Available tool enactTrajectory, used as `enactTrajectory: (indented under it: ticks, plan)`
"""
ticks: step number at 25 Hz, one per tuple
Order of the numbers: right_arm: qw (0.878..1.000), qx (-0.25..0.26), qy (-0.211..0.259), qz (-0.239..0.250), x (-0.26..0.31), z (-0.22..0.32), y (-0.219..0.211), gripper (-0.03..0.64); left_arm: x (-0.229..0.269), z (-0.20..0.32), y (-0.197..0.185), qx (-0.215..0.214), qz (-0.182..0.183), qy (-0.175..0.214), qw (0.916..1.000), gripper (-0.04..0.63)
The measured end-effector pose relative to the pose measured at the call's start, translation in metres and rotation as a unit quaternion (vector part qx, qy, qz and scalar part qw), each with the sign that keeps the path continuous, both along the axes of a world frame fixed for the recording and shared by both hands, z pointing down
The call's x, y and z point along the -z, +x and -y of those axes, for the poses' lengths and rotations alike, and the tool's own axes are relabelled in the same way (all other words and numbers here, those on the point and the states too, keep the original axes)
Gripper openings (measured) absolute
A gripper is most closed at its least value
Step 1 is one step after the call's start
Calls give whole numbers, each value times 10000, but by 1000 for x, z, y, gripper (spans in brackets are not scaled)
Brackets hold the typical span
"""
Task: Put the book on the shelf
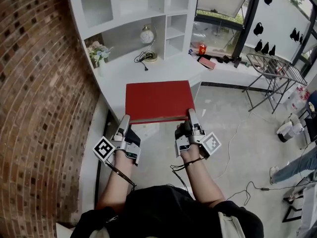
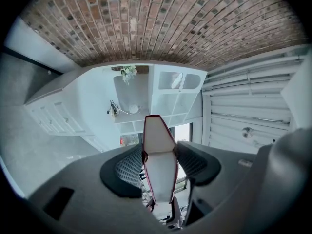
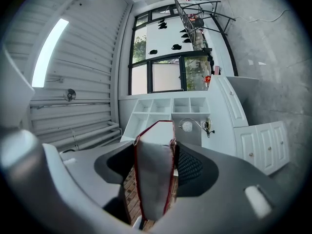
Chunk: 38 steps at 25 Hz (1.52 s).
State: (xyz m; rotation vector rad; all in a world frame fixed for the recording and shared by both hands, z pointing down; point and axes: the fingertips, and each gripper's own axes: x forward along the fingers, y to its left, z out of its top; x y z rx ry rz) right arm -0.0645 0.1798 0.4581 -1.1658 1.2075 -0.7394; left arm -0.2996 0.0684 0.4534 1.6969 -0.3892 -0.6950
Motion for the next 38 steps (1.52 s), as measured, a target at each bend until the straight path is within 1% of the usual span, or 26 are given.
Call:
enactTrajectory:
  ticks: [4,10,14,18,21,24,30,34,38]
  plan:
    - [10000,72,-12,43,-2,-3,13,264,-2,-4,15,39,16,-9,10000,232]
    - [9998,111,-170,89,-15,-2,27,264,-9,-2,27,108,83,2,9999,232]
    - [9995,-7,-297,106,-17,1,38,262,-14,2,39,37,56,-30,10000,233]
    - [9997,-74,-218,64,-12,4,49,262,-10,10,51,-14,81,106,9999,232]
    - [9999,-84,-120,52,-10,7,58,262,-5,15,63,-70,25,195,9998,232]
    - [9999,-116,-37,40,-7,14,73,262,-4,23,78,-123,33,280,9995,232]
    - [9999,-106,-21,13,-7,46,100,262,-3,53,106,-131,-49,327,9994,232]
    - [9999,-96,-36,3,-12,82,127,262,-8,91,132,-92,16,387,9992,232]
    - [10000,-53,-34,-37,-11,123,156,262,-7,130,162,-99,-43,382,9992,232]
